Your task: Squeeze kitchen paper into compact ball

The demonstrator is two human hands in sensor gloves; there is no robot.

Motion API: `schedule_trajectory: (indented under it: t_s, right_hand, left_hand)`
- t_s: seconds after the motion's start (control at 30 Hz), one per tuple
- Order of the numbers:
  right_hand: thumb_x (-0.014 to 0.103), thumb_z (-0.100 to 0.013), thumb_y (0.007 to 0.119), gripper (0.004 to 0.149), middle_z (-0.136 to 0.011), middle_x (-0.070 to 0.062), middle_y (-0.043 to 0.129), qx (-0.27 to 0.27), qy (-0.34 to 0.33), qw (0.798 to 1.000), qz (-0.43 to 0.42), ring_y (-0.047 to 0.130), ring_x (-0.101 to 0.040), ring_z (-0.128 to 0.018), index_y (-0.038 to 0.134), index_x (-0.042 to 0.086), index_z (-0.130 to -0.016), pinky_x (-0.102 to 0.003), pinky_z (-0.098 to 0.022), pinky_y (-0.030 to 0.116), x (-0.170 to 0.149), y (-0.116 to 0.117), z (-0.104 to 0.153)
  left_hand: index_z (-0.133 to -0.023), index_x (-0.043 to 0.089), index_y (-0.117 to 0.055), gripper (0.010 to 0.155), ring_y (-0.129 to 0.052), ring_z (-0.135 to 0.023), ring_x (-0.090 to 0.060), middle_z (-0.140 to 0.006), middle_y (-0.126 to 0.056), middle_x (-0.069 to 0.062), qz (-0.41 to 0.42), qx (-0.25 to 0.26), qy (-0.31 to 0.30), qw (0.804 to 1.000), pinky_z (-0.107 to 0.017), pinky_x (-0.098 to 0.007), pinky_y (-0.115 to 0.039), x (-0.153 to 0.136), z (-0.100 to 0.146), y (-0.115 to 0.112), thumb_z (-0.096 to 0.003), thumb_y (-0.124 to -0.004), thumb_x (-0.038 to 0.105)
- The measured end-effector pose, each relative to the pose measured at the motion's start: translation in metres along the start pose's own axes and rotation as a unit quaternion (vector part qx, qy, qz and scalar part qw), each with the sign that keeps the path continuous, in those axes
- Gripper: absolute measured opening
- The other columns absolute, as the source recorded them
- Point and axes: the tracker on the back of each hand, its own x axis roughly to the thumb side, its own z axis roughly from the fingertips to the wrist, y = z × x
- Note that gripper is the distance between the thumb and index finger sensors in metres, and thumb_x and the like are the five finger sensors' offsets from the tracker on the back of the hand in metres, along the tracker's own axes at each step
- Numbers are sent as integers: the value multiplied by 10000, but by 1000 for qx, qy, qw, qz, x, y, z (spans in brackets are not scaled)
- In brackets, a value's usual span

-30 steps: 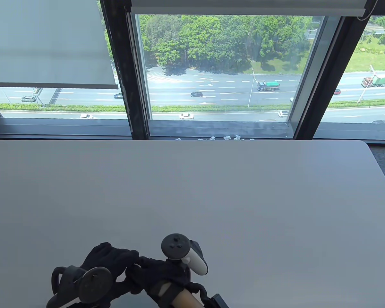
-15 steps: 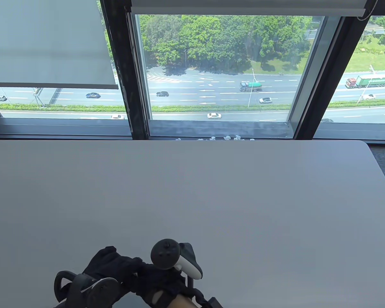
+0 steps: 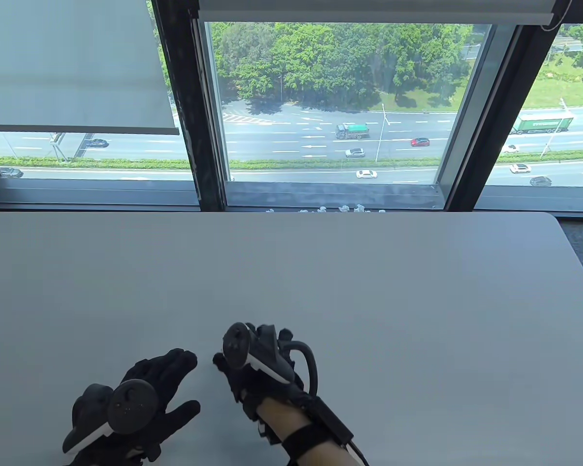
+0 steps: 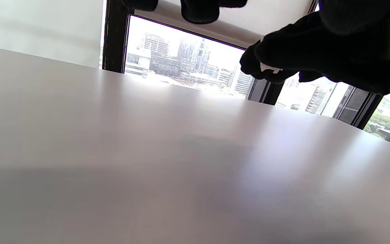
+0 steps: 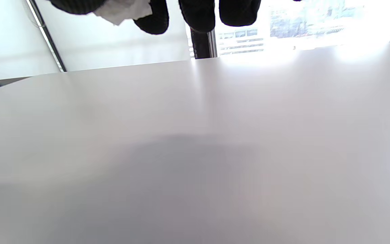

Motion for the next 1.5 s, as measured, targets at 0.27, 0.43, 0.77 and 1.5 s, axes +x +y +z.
schedule_trajectory:
  t_s: [0.27,0.43,0.77,1.5]
  right_hand:
    - [724,-520,449,621,-1187,95,71,71,147,979,119,126,-281,-1176,217,557,-1071,-608,-818,248,-9,51,-96]
    - [712,-516,425,586,-1186,102,167,84,169,974,124,210,-272,-1179,245,545,-1048,-610,-817,286,-19,80,-104]
    - [806,-432,399,878,-1151,-7,-7,78,106,991,0,167,-352,-1150,-122,401,-1013,-645,-784,282,-27,48,-76]
    - [724,-529,469,726,-1183,-17,67,-31,104,992,-71,130,-374,-1143,151,455,-1123,-682,-747,209,-127,27,137]
  left_hand:
    - [-1069,681,-42,859,-200,-1306,36,-1285,-48,333,14,-17,41,999,-1040,-431,-253,-16,-8,-2,-472,-647,802]
    - [-1064,695,-41,851,-150,-1311,33,-1282,-18,344,21,-15,38,999,-1040,-429,-217,-16,-8,-1,-473,-644,801]
    - [-1055,708,-48,844,-37,-1297,49,-1267,38,363,31,-26,40,998,-1013,-391,-127,-21,-9,-4,-469,-648,792]
    - [-1061,694,-80,838,-22,-1276,-11,-1263,30,327,24,-14,52,998,-964,-453,-102,-25,-5,-5,-456,-654,780]
